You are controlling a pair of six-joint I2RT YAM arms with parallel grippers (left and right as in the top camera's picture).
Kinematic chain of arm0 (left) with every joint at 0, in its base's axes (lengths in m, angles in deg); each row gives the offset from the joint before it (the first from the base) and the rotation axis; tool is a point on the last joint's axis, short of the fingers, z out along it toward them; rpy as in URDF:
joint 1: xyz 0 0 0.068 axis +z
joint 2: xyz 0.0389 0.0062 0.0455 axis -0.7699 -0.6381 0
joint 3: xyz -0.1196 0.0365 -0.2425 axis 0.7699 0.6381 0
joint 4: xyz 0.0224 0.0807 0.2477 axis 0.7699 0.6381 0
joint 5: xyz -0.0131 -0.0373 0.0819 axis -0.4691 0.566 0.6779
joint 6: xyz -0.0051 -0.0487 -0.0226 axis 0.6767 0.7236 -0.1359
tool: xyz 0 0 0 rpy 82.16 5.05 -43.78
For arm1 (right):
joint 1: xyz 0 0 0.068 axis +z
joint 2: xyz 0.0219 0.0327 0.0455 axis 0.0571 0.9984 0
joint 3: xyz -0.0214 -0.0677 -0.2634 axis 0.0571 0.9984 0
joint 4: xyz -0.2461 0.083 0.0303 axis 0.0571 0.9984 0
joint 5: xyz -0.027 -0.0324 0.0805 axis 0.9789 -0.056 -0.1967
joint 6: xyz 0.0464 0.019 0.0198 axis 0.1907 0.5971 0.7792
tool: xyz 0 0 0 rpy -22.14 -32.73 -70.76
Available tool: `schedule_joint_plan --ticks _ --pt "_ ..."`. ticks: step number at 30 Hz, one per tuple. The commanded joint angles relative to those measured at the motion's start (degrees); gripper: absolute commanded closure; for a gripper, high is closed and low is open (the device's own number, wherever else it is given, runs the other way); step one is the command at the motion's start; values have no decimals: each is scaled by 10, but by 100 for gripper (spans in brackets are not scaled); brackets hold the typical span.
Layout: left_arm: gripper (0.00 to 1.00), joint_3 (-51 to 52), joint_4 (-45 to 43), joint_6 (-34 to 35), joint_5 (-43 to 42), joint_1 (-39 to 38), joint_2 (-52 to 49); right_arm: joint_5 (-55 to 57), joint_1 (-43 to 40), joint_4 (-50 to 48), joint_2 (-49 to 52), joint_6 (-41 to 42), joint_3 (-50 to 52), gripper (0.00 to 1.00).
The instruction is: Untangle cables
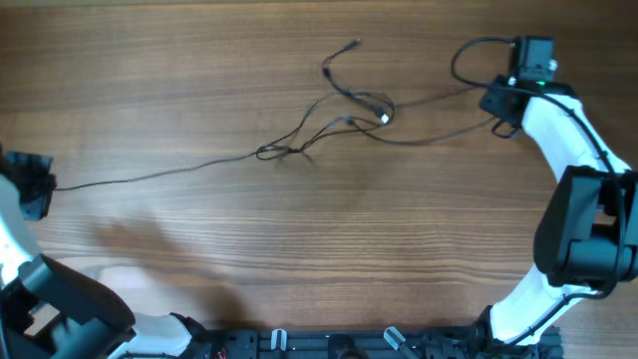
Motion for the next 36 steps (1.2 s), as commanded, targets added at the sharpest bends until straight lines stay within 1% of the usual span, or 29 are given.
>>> schedule_joint_plan --ticks 1,5,9,10,11,12,13,14,15,16,17,19,25,27,28,29,34,36 --pt "96 2 -2 11 -47 18 -15 -67 -3 1 10 1 -2 96" --pt "96 2 -8 -6 -57 -11 -18 -160 4 0 10 0 -2 96" --pt "96 2 -10 -6 -58 -40 -18 -233 14 8 10 -13 -2 95" --pt "94 2 -8 -6 -58 -48 -18 -249 15 11 10 -17 -2 96" --pt "83 2 -5 -7 -58 -59 -18 -263 16 18 10 -17 -2 96" --pt "66 2 -4 -13 -58 -68 -18 -273 18 24 10 -17 -2 95" --pt "38 2 -4 -24 -58 -79 -18 -278 19 29 10 -16 -2 96" --pt "20 2 -4 -33 -58 -92 -18 -282 20 36 10 -16 -2 96" --pt "7 2 -4 -35 -58 -107 -18 -282 22 42 10 -16 -2 96" --pt "2 2 -4 -35 -58 -122 -18 -282 23 45 10 -16 -2 96" --pt "0 2 -4 -34 -58 -134 -18 -282 25 49 10 -16 -2 96" --pt "0 2 -2 -34 -58 -163 -18 -282 28 57 10 -14 -2 96" --pt "0 2 21 -34 -58 -280 -18 -282 48 70 10 -14 -2 96" --pt "3 2 25 -33 -58 -322 -18 -282 58 68 10 -14 -2 96" --pt "6 2 27 -30 -58 -345 -18 -282 63 66 10 -14 -2 96" --pt "7 2 29 -24 -58 -367 -18 -281 67 65 10 -14 -2 95" --pt "9 2 36 1 -62 -464 -23 -281 85 63 10 -14 -2 94" --pt "12 2 38 12 -78 -499 -33 -281 88 63 10 -14 -2 93"
